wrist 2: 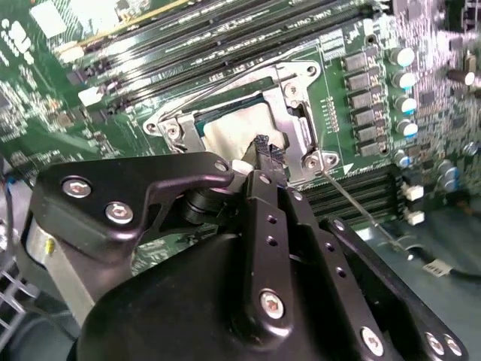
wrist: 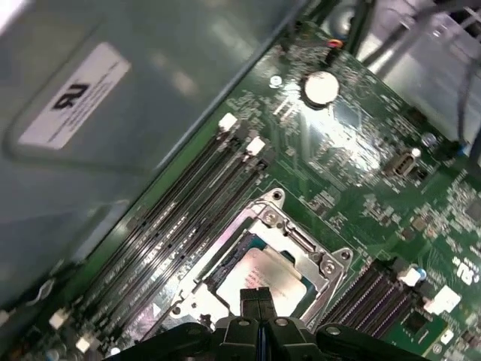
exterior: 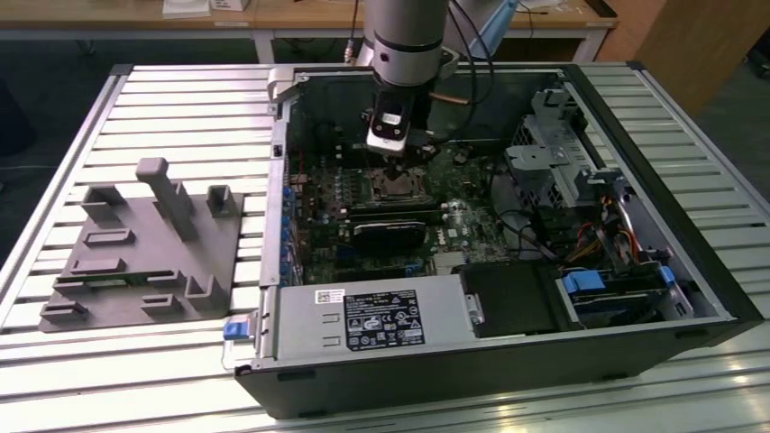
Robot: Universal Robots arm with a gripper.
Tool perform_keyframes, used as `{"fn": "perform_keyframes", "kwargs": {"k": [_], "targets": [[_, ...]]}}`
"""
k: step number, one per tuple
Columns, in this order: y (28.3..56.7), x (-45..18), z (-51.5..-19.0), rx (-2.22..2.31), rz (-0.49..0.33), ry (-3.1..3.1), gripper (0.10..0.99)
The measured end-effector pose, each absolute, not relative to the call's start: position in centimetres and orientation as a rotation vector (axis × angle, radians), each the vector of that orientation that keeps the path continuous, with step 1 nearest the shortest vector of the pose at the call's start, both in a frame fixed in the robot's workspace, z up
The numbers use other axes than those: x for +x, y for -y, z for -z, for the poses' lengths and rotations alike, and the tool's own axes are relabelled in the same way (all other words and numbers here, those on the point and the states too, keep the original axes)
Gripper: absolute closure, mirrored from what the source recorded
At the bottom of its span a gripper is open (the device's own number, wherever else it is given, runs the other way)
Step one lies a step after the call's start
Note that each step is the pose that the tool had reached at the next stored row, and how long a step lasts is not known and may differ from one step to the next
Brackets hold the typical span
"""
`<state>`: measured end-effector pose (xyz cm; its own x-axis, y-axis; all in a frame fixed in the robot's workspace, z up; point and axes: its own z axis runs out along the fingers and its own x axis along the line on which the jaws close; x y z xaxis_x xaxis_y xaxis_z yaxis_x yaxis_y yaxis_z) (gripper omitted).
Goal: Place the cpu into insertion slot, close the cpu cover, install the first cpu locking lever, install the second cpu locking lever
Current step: 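Close the cpu cover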
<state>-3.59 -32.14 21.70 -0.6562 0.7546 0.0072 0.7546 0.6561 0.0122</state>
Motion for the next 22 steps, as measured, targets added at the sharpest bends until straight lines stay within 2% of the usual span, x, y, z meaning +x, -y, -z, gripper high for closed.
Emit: {"fn": "perform_keyframes", "kwargs": {"k": [22], "targets": [[32.14, -3.58, -21.67, -0.708, 0.021, 3.056, 0.980]]}}
